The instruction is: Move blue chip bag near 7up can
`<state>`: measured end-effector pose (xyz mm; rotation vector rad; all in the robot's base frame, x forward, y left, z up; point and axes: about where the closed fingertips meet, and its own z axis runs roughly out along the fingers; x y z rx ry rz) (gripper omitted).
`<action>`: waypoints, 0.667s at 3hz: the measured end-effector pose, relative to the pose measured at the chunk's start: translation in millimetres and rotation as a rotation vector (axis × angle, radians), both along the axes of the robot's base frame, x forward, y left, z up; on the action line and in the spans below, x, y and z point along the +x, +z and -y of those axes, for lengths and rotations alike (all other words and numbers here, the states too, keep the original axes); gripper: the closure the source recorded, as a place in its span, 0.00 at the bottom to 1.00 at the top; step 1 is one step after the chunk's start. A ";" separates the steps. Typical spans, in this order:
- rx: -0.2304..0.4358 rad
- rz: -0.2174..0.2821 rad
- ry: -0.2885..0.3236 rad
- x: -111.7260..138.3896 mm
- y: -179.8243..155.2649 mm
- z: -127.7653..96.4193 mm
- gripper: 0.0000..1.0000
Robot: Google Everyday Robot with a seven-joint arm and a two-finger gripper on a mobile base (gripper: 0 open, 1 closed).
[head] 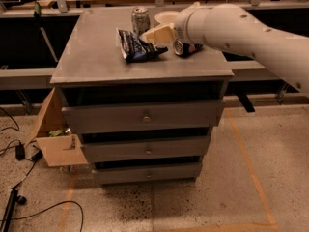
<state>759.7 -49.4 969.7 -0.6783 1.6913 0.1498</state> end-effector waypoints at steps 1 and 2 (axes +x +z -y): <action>-0.004 0.071 -0.031 -44.8 40.3 24.3 0.00; -0.019 0.079 -0.028 -62.6 46.8 22.0 0.00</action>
Offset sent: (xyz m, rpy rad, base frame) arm -0.0349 -0.0190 0.0344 -0.0006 -0.0612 -0.0203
